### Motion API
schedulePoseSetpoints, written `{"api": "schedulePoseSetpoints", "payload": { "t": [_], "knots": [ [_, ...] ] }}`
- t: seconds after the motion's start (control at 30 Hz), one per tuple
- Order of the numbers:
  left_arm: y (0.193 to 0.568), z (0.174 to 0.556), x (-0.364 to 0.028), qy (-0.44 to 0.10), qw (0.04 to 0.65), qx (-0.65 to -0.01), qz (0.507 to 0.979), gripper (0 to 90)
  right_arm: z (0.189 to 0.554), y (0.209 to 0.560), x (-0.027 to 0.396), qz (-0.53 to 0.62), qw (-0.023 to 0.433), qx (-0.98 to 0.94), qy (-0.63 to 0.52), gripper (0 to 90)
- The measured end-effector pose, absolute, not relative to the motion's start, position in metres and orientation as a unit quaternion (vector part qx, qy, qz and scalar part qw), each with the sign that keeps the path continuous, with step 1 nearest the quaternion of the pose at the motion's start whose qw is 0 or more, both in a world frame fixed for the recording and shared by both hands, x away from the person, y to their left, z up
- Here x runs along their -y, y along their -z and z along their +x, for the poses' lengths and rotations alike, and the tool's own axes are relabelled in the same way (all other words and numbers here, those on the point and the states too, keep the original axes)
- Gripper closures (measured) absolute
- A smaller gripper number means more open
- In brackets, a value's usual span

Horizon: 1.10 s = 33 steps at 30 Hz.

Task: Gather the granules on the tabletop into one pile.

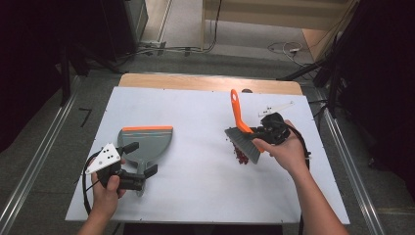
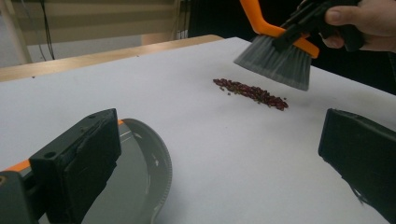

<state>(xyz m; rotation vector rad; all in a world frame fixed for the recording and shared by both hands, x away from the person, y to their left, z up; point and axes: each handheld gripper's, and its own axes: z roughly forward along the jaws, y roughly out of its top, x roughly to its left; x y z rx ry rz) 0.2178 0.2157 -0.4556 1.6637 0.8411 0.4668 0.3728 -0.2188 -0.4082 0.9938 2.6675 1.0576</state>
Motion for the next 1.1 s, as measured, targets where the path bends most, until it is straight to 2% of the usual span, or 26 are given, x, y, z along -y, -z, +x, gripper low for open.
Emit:
{"api": "schedulePoseSetpoints", "payload": {
  "t": [0.2, 0.4, 0.53, 1.1],
  "knots": [
    [0.456, 0.219, -0.212, -0.197, 0.57, -0.358, 0.713, 0.0, 0.347, 0.413, 0.222, 0.254, 0.051, -0.912, -0.318, 68.5],
    [0.456, 0.219, -0.212, -0.198, 0.571, -0.359, 0.712, 0.0, 0.338, 0.428, 0.215, 0.209, 0.02, -0.933, -0.292, 68.6],
    [0.456, 0.219, -0.213, -0.198, 0.571, -0.359, 0.711, 0.0, 0.34, 0.441, 0.207, 0.192, 0.018, -0.944, -0.267, 68.7],
    [0.457, 0.219, -0.214, -0.198, 0.571, -0.36, 0.711, 0.0, 0.378, 0.449, 0.202, 0.158, 0.051, -0.944, -0.284, 67.8]
  ]
}}
